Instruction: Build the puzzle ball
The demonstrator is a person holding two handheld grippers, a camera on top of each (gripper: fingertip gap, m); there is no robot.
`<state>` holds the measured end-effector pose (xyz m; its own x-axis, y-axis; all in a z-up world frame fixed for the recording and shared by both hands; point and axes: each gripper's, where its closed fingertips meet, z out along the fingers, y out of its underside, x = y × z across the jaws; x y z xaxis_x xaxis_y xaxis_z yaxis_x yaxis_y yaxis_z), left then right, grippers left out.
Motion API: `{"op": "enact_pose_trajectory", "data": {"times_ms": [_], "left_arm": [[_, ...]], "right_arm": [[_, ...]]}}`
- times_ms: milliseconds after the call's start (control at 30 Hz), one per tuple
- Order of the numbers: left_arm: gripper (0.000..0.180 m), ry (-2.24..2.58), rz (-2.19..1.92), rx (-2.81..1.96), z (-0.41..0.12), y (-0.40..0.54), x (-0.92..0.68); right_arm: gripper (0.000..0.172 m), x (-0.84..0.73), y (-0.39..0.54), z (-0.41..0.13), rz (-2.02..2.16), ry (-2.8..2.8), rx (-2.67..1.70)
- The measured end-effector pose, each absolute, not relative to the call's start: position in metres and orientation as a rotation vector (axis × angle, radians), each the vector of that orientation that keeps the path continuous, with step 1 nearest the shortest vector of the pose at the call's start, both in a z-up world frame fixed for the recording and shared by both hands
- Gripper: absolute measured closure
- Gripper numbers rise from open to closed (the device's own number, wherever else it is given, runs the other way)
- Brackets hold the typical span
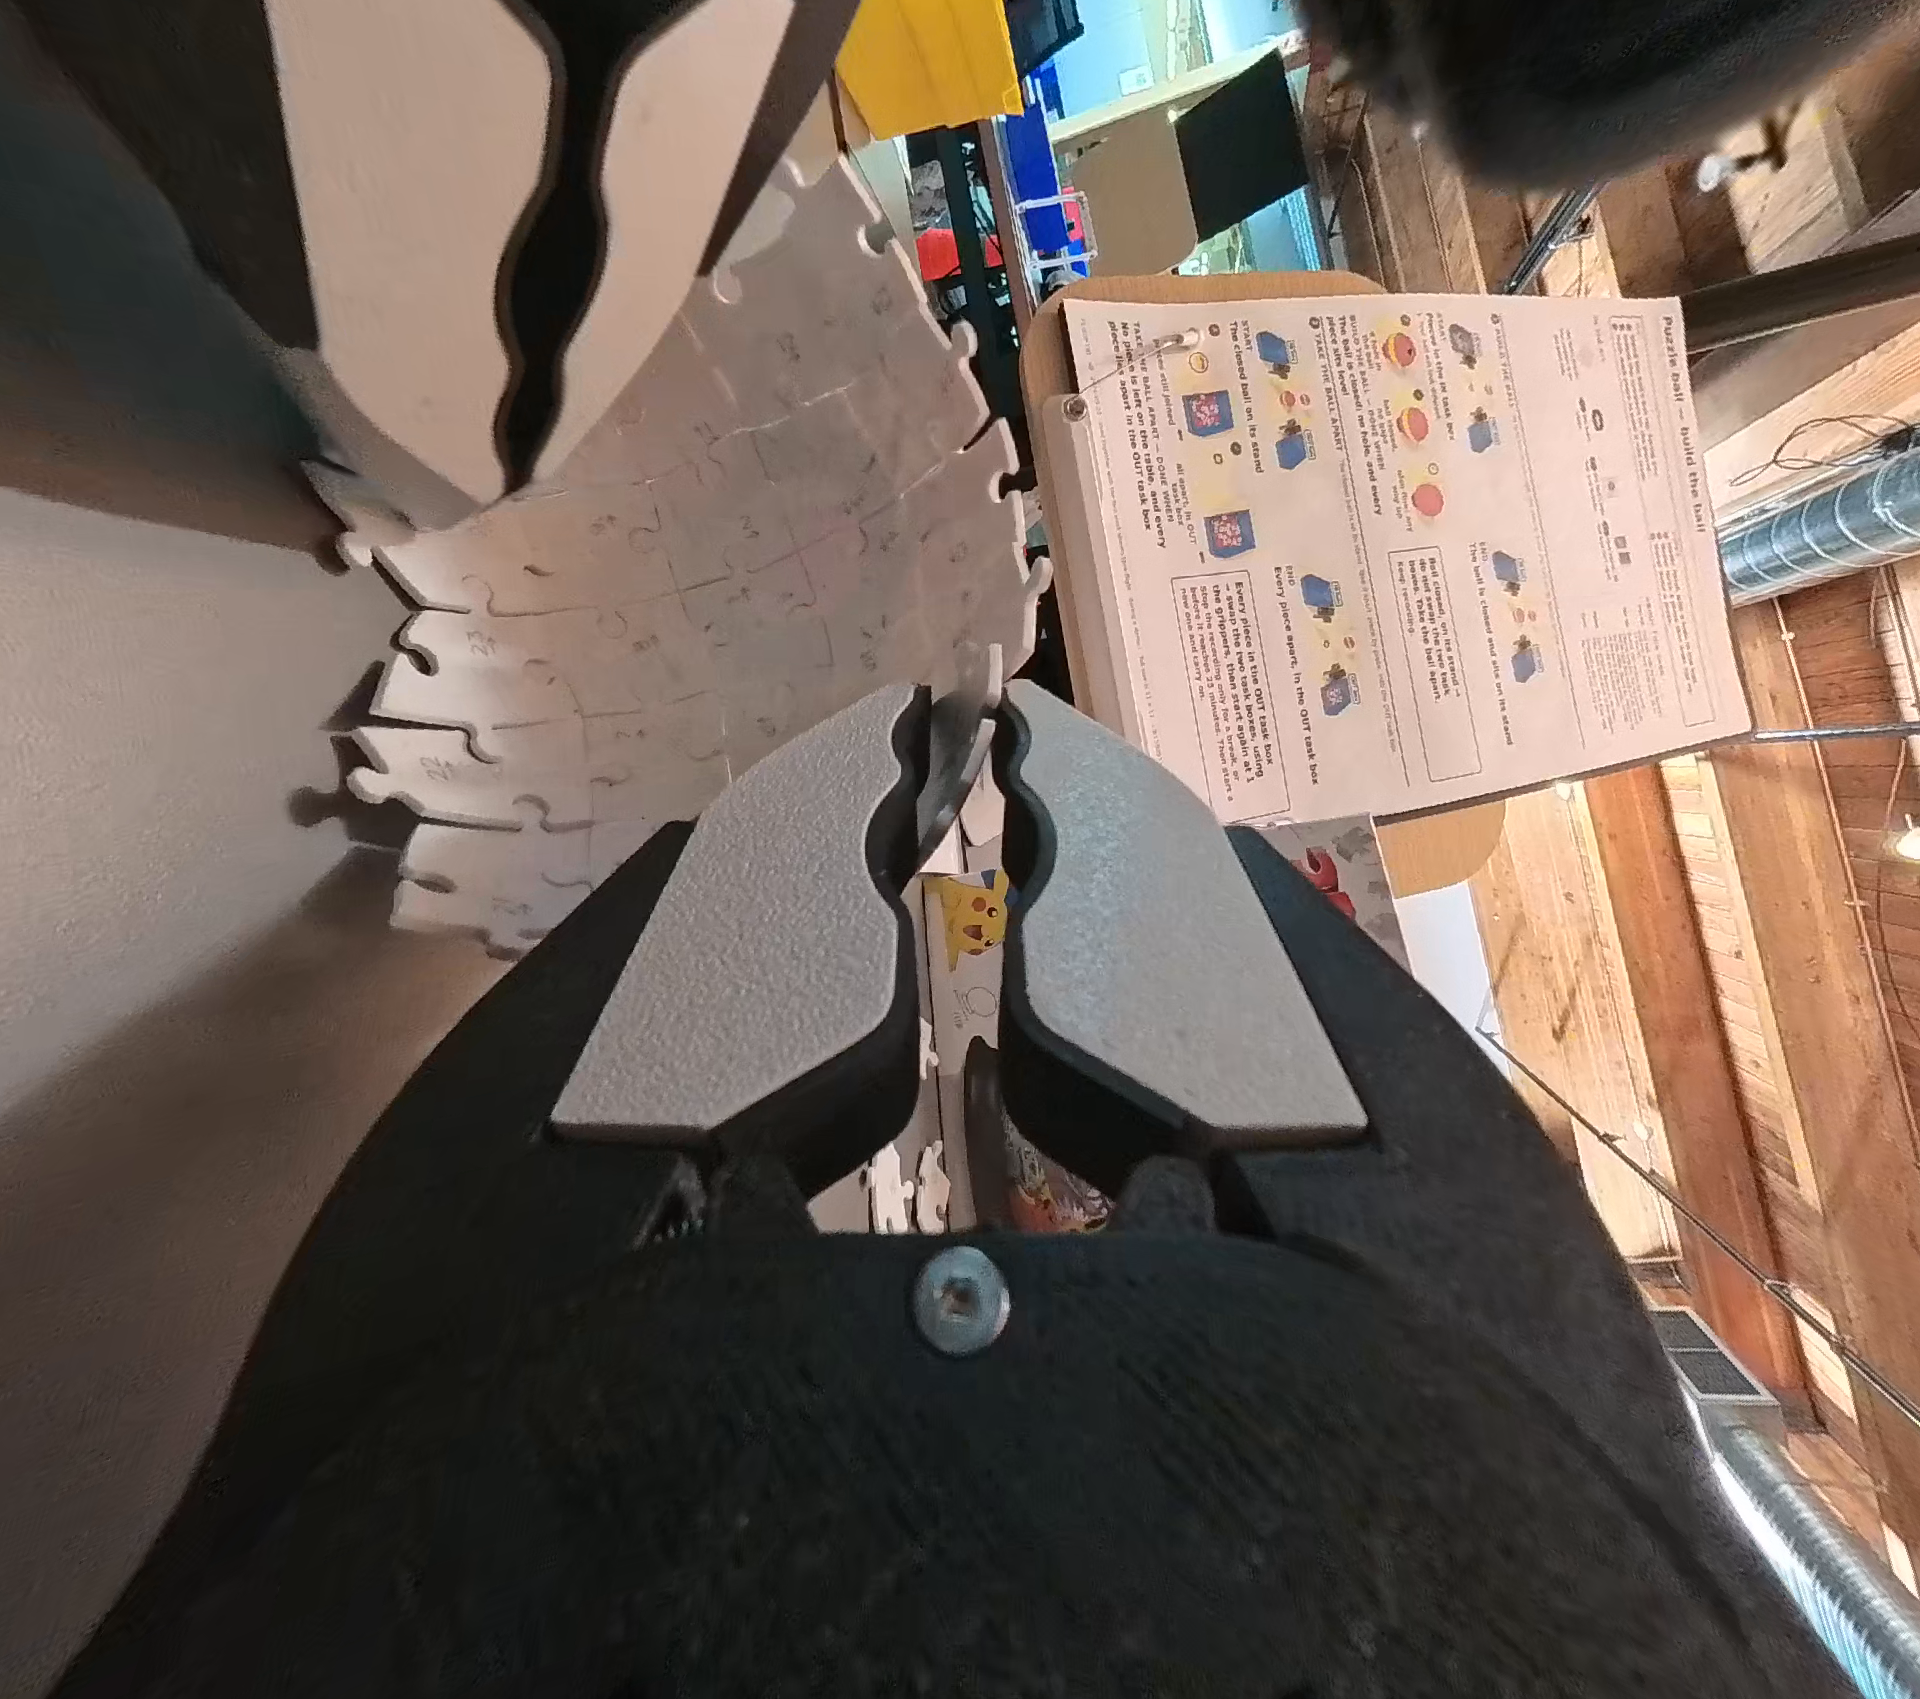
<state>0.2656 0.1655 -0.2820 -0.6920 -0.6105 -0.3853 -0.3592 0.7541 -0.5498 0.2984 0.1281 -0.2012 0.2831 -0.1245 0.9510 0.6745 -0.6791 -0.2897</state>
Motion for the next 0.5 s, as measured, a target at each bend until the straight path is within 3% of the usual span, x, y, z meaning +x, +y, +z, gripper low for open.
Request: {"op": "enact_pose_trajectory", "data": {"times_ms": [333,500], "left_arm": [[0.180,2.456,-0.669,-1.008,-0.2887,0.1663,0.2629],[0.180,2.417,-0.610,-0.901,-0.2862,0.1670,0.2659]], "right_arm": [[0.162,0.2968,0.1294,-0.2007,-1.466,-0.496,-1.856],[0.161,0.2974,0.1296,-0.2011,-1.471,-0.500,-1.860]]}}
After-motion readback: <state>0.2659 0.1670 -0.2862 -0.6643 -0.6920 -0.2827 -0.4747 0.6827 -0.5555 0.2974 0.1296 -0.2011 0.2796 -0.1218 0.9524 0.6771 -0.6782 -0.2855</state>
